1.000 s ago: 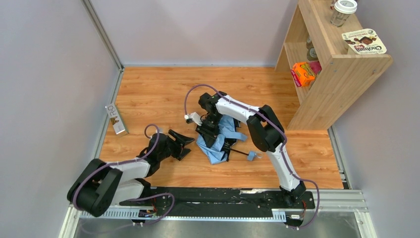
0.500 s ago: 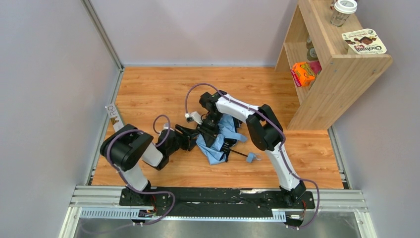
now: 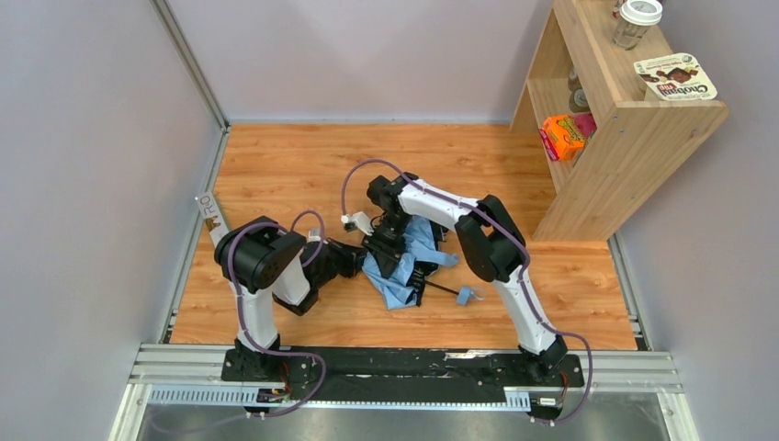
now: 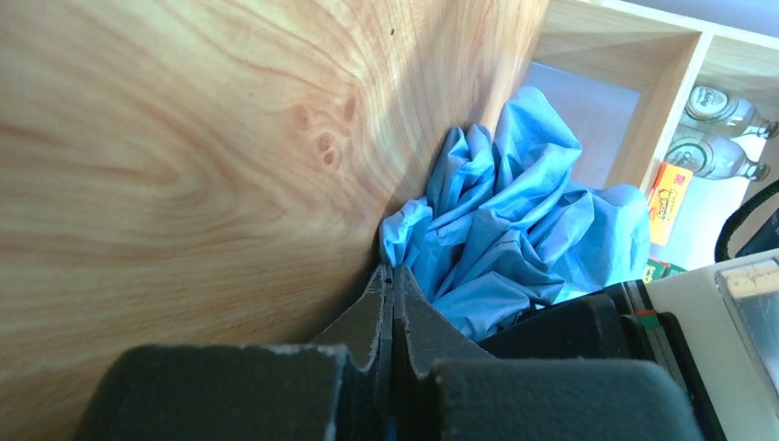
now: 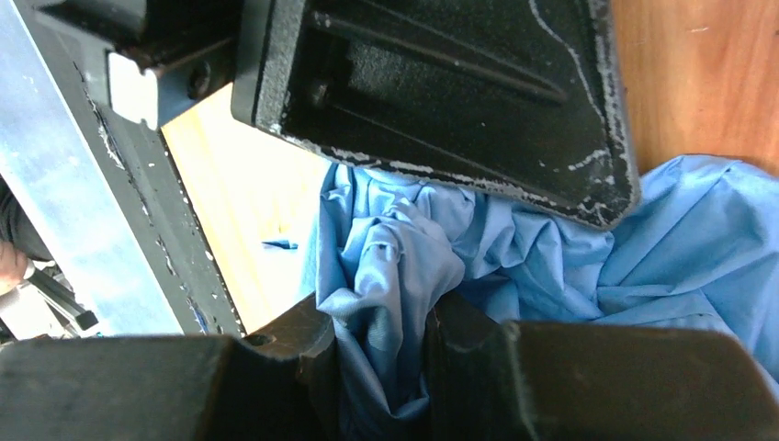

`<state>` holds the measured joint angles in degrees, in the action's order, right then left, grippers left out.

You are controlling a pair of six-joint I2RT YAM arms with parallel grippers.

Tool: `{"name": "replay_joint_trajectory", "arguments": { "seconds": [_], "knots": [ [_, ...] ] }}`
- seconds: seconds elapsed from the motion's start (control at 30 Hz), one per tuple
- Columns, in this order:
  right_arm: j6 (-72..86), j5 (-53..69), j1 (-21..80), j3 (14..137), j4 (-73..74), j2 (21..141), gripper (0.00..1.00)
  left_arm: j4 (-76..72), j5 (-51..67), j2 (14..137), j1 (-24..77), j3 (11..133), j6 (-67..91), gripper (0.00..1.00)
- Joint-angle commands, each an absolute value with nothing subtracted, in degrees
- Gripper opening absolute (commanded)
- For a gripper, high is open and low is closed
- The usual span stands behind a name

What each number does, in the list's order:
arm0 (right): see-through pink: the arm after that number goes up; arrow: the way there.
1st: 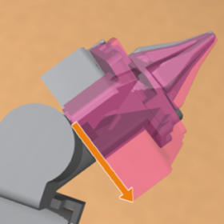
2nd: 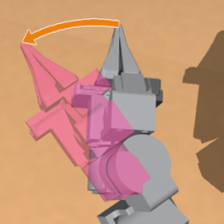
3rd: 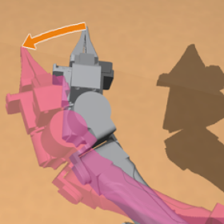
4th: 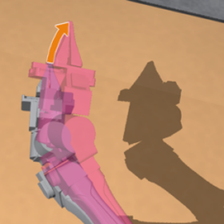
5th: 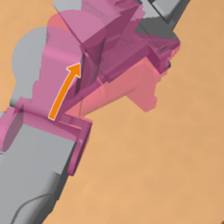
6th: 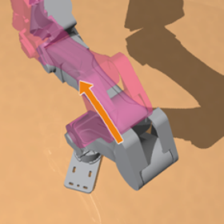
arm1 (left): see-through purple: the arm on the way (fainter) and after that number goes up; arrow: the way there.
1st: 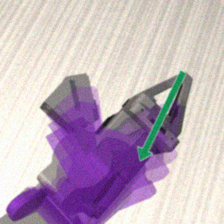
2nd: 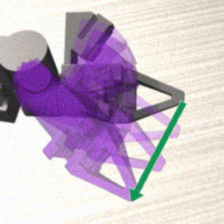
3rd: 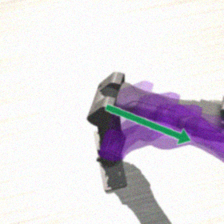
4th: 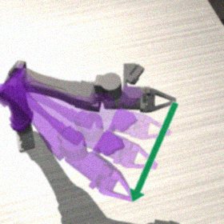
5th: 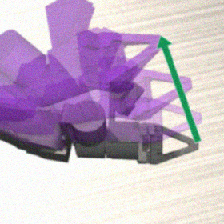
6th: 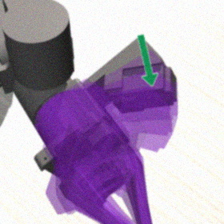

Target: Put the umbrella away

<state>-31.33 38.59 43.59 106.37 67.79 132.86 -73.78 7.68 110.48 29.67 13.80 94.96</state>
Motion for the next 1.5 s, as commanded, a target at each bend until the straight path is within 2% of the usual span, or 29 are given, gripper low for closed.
{"name": "replay_joint_trajectory", "arguments": {
  "seconds": [0.0, 0.07, 0.13, 0.17, 0.2, 0.63, 0.73, 1.07, 1.2, 1.47],
  "knots": [
    [-29.4, 41.1, 43.8, 103.8, 56.2, 132.2, 0.0, -82.5, 10.5, 110.9, 30.5, 9.6, 94.6, 0.0],
    [-28.3, 39.6, 43.1, 102.8, 55.1, 131.5, 0.0, -83.5, 11.1, 109.3, 30.4, 7.4, 94.0, 0.14],
    [-27.2, 38.0, 42.2, 101.3, 53.6, 130.6, 0.0, -83.6, 11.6, 106.4, 30.5, 6.5, 92.8, 0.46],
    [-26.0, 36.7, 41.8, 100.3, 52.3, 129.9, 0.0, -83.5, 11.7, 104.5, 30.5, 6.2, 92.5, 0.7],
    [-25.1, 35.3, 41.4, 99.0, 50.9, 129.2, 0.0, -83.4, 11.3, 103.6, 30.5, 5.5, 92.9, 0.74],
    [-19.6, 36.9, 36.7, 97.7, 47.6, 127.0, 0.0, -83.1, 9.8, 97.2, 30.4, 2.5, 95.0, 0.76],
    [-21.4, 39.0, 36.5, 95.9, 47.1, 125.3, 0.0, -77.9, 11.1, 95.8, 30.4, 5.4, 93.8, 0.76],
    [-24.5, 48.8, 39.3, 98.7, 50.0, 125.4, 0.0, -76.2, 10.5, 102.6, 31.6, 14.8, 91.8, 0.77],
    [-24.4, 50.6, 39.4, 96.5, 47.6, 123.0, 0.0, -79.0, 9.0, 105.1, 31.5, 13.7, 93.1, 0.77],
    [-23.6, 51.1, 38.7, 93.3, 45.7, 121.6, 0.0, -80.4, 5.4, 102.0, 31.0, 8.7, 92.2, 0.77]
  ]
}}
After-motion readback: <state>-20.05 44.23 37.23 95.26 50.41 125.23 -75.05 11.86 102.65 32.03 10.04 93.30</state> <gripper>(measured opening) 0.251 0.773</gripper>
